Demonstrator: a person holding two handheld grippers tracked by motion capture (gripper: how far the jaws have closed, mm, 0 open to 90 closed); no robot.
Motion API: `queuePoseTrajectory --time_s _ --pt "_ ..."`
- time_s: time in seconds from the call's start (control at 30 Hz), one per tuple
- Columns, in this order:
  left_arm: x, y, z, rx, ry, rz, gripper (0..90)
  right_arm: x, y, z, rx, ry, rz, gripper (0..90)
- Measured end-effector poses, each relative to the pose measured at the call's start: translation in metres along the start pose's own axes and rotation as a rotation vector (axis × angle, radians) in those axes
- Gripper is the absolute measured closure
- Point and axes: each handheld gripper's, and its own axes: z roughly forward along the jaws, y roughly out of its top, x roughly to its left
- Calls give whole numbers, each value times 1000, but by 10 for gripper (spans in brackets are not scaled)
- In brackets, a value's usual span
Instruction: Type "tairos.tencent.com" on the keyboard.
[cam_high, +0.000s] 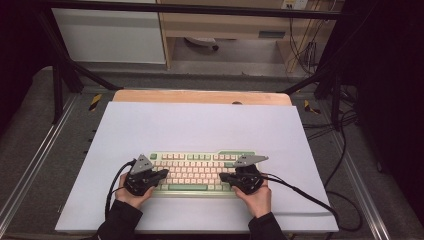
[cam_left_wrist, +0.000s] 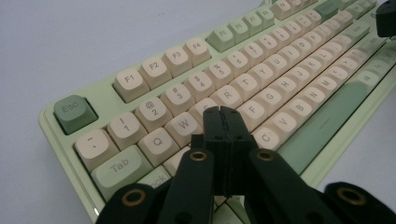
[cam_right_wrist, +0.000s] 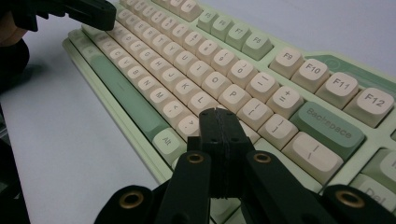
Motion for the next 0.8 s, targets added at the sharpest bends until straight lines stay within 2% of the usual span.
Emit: queuePoseTrajectory --time_s 0.5,0.8 --pt "1 -3 8 24 6 4 900 0 -3 0 7 -1 -2 900" --pt "0 -2 2 5 0 5 900 0 -3 1 7 -2 -3 900"
